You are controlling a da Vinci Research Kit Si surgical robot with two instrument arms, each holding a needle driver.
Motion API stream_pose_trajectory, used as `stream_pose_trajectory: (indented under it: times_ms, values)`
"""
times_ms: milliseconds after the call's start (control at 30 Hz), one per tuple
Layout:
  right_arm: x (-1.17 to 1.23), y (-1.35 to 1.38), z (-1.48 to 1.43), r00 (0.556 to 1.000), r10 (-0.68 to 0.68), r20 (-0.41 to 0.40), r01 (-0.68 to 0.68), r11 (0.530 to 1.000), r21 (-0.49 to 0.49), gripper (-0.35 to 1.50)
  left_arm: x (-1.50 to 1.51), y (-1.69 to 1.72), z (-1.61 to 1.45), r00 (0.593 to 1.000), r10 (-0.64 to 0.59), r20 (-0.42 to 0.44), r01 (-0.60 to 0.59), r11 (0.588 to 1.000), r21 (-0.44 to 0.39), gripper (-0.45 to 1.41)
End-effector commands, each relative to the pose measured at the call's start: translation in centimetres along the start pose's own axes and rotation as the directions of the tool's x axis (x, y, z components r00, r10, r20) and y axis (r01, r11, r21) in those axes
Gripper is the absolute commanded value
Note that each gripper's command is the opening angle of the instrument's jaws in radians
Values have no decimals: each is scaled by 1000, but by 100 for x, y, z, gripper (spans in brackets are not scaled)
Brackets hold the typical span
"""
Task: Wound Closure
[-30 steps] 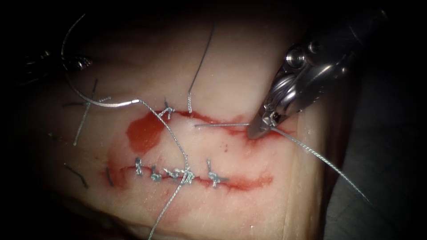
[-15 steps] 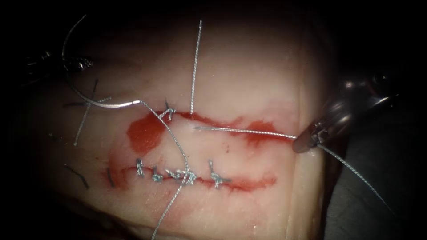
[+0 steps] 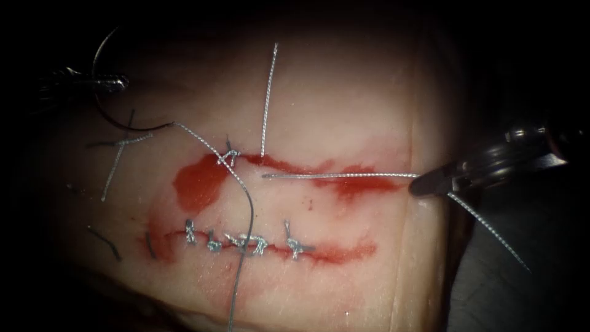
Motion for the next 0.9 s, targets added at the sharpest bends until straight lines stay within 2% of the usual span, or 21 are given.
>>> stream_pose_trajectory:
  times_ms: [33,67,100,167,267,333,367,400,433,467,500,533,567,600,633,667,700,733,767,867,900]
  values:
    - [-1,13,-2,995,-3,97,2,1000,9,113,-3,9,5,995,-101,1,101,995,16,-45]
    - [-10,20,-11,979,53,198,-55,998,7,120,-3,21,2,962,-274,9,271,954,125,-45]
    - [-15,23,-18,965,80,249,-82,997,0,126,-4,27,0,948,-318,2,311,929,199,-45]
    - [-22,25,-26,943,81,323,-80,997,-15,128,-2,42,-4,918,-398,-5,376,863,338,-45]
    - [-32,27,-41,890,52,453,-46,999,-25,128,9,62,-9,854,-518,-60,499,780,377,-45]
    - [-39,27,-50,849,101,519,-75,995,-72,131,17,73,-10,810,-577,-102,569,733,372,-45]
    - [-44,27,-56,811,174,559,-112,983,-145,141,22,84,-10,787,-606,-114,597,702,389,-45]
    - [-45,26,-57,793,205,573,-122,976,-179,143,23,88,-9,786,-608,-113,598,701,389,-30]
    - [-45,26,-57,779,217,588,-120,973,-199,143,23,93,-8,786,-609,-111,599,703,383,19]
    - [-44,25,-54,750,235,618,-115,967,-229,143,25,101,-7,800,-590,-111,589,737,331,44]
    - [-44,24,-53,743,234,626,-112,967,-229,143,28,105,-7,805,-582,-115,588,759,279,74]
    - [-43,25,-47,739,233,632,-108,967,-231,143,31,112,-7,816,-566,-119,578,798,172,101]
    - [-42,26,-45,738,232,634,-105,967,-232,143,33,115,-6,826,-549,-131,563,818,117,108]
    - [-41,27,-42,739,228,633,-100,968,-232,143,35,119,-7,856,-495,-150,507,861,52,125]
    - [-39,29,-35,740,223,635,-92,968,-233,143,39,124,-8,882,-428,-197,426,903,-52,138]
    - [-38,30,-33,738,222,637,-90,968,-233,143,43,125,-11,893,-385,-235,369,923,-111,136]
    - [-36,32,-29,737,219,639,-85,969,-234,143,45,126,-13,888,-383,-254,352,922,-161,135]
    - [-32,34,-24,735,216,642,-78,969,-236,143,47,127,-19,898,-300,-322,222,940,-258,135]
    - [-30,36,-21,734,214,645,-74,969,-236,143,46,126,-21,901,-270,-340,167,939,-300,136]
    - [-28,39,-15,731,210,649,-69,969,-236,143,30,115,-30,925,-136,-355,-24,911,-412,131]
    - [-26,40,-12,733,207,648,-62,969,-240,143,12,97,-34,933,-67,-353,-103,892,-441,126]
